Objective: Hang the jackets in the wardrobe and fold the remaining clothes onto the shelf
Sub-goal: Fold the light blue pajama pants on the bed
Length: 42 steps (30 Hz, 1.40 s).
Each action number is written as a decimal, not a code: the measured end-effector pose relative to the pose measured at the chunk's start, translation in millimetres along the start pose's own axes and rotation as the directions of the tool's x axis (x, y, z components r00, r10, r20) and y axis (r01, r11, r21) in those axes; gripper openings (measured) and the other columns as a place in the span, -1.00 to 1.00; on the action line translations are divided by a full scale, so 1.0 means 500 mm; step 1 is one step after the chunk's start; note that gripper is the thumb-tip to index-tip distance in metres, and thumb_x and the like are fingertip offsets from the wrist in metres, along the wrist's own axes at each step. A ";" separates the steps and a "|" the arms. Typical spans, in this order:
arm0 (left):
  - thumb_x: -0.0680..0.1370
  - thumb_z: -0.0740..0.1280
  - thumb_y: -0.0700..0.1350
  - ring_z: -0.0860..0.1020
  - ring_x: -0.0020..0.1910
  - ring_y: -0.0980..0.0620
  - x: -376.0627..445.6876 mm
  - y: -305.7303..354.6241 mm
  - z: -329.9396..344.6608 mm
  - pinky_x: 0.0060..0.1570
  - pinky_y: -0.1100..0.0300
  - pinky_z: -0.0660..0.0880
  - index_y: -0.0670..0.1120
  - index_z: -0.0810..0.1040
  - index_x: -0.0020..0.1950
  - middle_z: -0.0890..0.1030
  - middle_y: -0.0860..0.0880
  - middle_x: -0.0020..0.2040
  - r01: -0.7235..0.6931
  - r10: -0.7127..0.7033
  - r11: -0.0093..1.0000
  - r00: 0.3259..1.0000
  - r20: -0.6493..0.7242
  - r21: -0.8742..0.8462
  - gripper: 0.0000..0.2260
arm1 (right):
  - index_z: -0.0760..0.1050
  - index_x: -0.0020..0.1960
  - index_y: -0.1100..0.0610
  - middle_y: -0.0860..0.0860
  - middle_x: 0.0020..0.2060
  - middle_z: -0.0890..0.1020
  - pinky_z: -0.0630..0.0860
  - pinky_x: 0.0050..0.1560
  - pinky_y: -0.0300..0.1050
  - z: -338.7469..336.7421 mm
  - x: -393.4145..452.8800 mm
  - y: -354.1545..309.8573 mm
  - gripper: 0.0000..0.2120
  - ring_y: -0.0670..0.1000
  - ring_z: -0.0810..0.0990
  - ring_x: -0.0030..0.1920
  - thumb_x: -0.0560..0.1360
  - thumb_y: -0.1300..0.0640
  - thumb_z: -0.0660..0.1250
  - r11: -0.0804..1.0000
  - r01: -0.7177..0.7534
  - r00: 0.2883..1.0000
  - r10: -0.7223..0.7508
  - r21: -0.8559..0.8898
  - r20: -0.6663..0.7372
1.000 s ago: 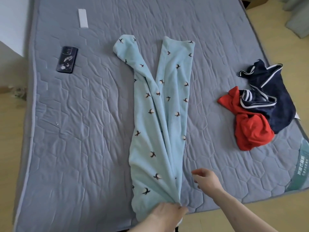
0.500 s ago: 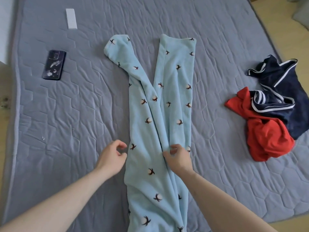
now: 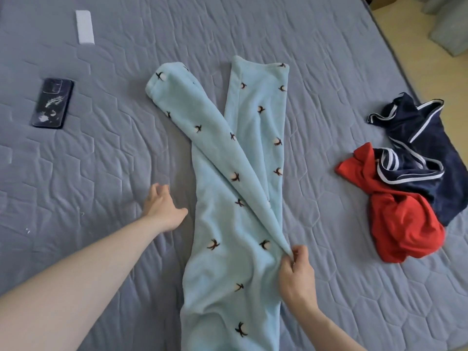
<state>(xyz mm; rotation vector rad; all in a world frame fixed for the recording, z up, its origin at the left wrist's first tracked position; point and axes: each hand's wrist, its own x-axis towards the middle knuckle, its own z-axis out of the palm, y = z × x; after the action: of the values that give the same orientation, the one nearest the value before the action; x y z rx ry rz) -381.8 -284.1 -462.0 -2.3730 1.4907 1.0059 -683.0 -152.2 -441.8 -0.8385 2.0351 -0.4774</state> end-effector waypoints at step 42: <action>0.33 0.49 0.34 -0.44 0.46 -0.52 0.226 0.094 0.048 0.44 -0.51 0.01 -0.10 -0.74 0.34 -0.71 -0.24 0.36 0.537 -0.512 0.844 0.815 0.269 -0.020 0.39 | 0.29 0.43 -0.05 -0.08 0.37 0.36 0.28 0.38 -0.05 0.098 0.422 -0.436 -0.37 -0.03 0.27 0.39 0.40 0.24 0.32 0.812 0.515 0.822 -0.559 -0.273 -0.112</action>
<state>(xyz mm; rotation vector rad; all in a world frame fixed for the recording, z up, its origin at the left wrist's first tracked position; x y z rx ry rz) -401.2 -379.3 -540.2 -2.3918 0.6425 1.1841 -644.1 -456.5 -459.1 -1.5941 2.0275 -0.6576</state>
